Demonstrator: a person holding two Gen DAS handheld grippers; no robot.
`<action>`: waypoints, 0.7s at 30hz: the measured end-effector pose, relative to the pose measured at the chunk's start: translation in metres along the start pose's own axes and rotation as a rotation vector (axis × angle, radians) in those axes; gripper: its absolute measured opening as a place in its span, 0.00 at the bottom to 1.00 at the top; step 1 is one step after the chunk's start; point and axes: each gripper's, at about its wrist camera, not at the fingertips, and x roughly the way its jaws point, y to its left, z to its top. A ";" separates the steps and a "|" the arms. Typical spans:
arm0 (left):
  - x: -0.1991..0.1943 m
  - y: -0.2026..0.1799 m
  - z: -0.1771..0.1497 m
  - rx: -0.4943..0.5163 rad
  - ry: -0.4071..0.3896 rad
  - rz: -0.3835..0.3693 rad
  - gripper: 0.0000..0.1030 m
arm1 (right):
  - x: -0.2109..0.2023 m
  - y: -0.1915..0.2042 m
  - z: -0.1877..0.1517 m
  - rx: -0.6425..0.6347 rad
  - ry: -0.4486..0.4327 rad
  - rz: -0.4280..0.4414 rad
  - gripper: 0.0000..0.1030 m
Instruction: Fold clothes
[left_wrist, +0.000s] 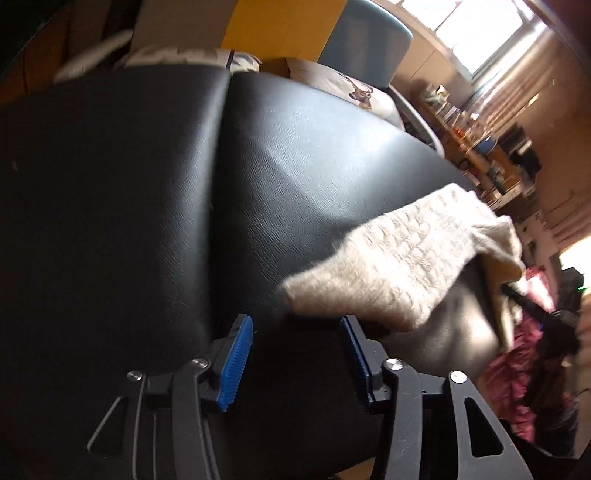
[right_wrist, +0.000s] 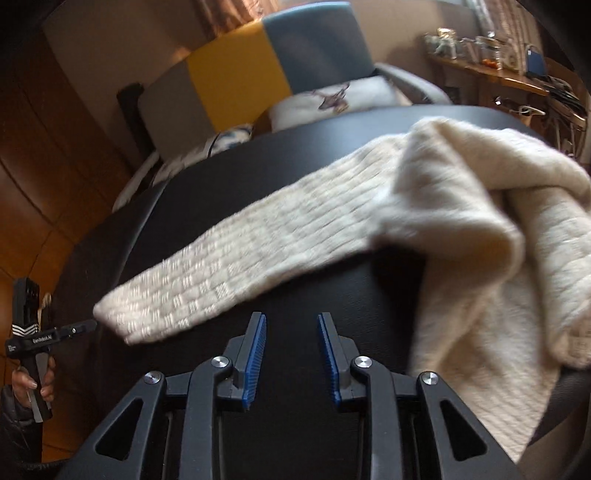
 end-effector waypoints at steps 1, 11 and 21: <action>0.001 0.001 0.000 -0.020 -0.009 -0.028 0.56 | 0.007 0.006 0.001 -0.009 0.016 0.007 0.28; 0.022 -0.001 0.019 -0.193 -0.080 -0.106 0.11 | 0.040 0.026 0.007 -0.043 0.091 -0.022 0.27; -0.050 0.015 0.065 -0.297 -0.139 -0.033 0.13 | 0.036 0.000 -0.014 0.047 0.075 -0.009 0.28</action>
